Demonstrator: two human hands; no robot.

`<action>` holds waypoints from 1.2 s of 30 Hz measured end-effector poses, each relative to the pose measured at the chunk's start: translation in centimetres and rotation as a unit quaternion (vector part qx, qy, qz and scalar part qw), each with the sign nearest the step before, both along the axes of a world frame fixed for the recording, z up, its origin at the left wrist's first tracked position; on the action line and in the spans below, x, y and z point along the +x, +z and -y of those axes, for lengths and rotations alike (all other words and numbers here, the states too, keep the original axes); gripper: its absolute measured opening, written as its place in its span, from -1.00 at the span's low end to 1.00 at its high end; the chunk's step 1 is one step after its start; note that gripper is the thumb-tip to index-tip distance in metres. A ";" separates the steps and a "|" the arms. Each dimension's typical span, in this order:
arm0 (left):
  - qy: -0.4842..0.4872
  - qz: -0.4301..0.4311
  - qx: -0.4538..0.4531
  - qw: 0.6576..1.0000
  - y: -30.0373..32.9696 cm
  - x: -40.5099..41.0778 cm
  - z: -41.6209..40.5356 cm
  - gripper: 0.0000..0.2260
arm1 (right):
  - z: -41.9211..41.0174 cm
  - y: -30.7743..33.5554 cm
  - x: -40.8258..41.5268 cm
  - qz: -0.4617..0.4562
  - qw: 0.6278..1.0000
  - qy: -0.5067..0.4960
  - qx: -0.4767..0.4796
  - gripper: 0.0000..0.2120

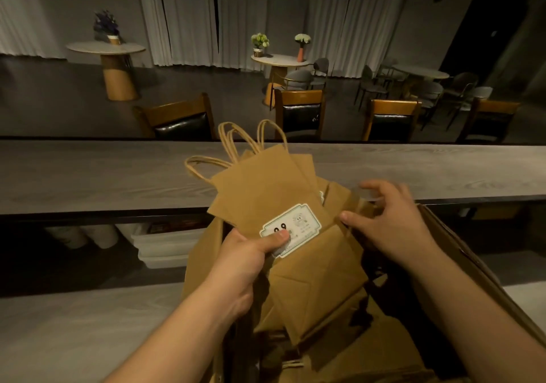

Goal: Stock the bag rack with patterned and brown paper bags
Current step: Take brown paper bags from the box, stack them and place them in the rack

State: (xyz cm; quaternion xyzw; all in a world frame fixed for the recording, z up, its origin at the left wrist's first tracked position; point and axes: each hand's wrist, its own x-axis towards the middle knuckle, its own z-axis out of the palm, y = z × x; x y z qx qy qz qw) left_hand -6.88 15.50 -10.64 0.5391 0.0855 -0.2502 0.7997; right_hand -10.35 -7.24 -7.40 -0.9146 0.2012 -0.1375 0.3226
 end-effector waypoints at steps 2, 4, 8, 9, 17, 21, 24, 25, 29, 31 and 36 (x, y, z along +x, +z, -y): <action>0.039 0.011 0.005 0.999 -0.1 0.0 0.4 -0.66 | -0.7 -0.1 -0.5 0.099 0.994 -0.021 -0.044 -0.70; 0.061 0.016 0.002 0.998 0.1 -0.2 0.8 -0.70 | -2.0 0.0 -0.9 0.079 0.996 0.039 -0.019 -0.73; 0.067 0.046 0.024 0.996 0.2 -0.6 1.6 -0.82 | -3.3 -0.7 -0.4 -0.075 0.985 0.146 0.045 -0.45; 0.063 0.052 0.030 0.996 0.2 -0.7 1.7 -0.83 | -3.2 -0.7 -0.2 -0.073 0.979 0.161 0.097 -0.54; 0.079 0.070 0.072 0.992 1.2 -0.3 1.4 -0.53 | -1.6 -0.4 1.1 -0.081 0.948 0.205 0.229 -0.70; 0.090 0.000 0.061 0.994 1.4 0.0 1.3 -0.56 | -1.6 -1.6 1.3 -0.054 0.927 0.164 0.332 -0.59; 0.098 -0.003 0.064 0.993 1.5 0.0 1.4 -0.61 | -2.1 -2.1 1.5 -0.058 0.925 0.158 0.341 -0.64; 0.094 -0.003 0.059 0.994 1.4 0.0 1.5 -0.61 | -2.4 -2.2 1.6 -0.073 0.923 0.163 0.341 -0.67; 0.073 -0.012 0.047 0.996 1.2 0.1 1.4 -0.52 | -3.6 -3.2 1.5 -0.099 0.903 0.147 0.391 -0.62; 0.074 -0.002 0.052 0.996 1.0 0.2 1.4 -0.56 | -3.8 -3.4 1.6 -0.077 0.907 0.125 0.395 -0.57; 0.071 0.012 0.065 0.995 0.6 0.0 1.7 -0.63 | -3.8 -3.9 1.7 -0.091 0.917 0.121 0.369 -0.42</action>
